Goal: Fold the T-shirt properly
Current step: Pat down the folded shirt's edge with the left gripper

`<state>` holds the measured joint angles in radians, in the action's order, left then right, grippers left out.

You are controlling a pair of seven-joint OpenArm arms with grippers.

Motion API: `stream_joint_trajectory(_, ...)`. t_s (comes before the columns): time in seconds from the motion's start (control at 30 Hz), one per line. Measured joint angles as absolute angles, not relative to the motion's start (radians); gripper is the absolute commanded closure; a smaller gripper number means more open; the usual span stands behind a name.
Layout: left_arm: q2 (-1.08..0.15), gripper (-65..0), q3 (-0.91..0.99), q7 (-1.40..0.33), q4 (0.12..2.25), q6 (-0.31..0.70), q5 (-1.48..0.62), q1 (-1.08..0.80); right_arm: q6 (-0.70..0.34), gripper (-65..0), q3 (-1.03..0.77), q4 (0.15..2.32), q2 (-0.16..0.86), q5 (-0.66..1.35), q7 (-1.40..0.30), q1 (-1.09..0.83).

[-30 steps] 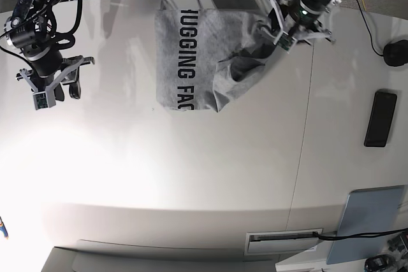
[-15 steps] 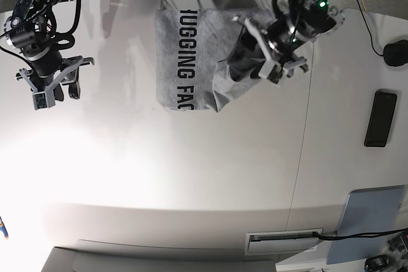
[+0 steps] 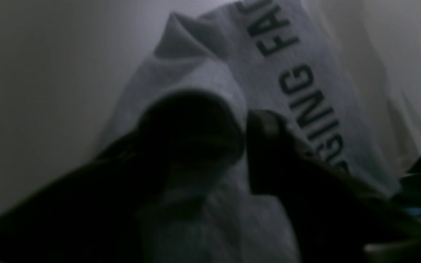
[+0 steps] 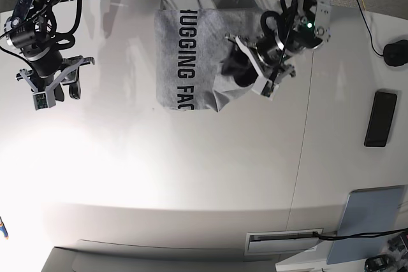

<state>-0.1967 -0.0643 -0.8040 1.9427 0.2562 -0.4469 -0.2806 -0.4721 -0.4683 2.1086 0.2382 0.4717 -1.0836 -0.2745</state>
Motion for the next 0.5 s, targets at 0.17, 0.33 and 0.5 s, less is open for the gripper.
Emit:
stream_joint_trajectory(0.17, -0.197, -6.0, -0.049, -0.702, 1.942, 0.161, -0.293, -0.213, -0.472, -24.0, -0.468, 2.109, 0.238, 0.471, -1.084, -0.274)
stream_joint_trajectory(0.33, -0.197, -13.9, -0.036, -0.704, 1.921, 0.111, -0.134, -0.12, -0.472, -24.0, -0.468, 2.109, 0.238, 0.472, -1.084, -0.275)
stream_joint_trajectory(0.5, -0.197, -28.6, -0.039, -0.719, 1.898, 0.084, -0.002, -0.096, -0.472, -24.0, -0.468, 2.109, 0.238, 0.472, -1.084, -0.274)
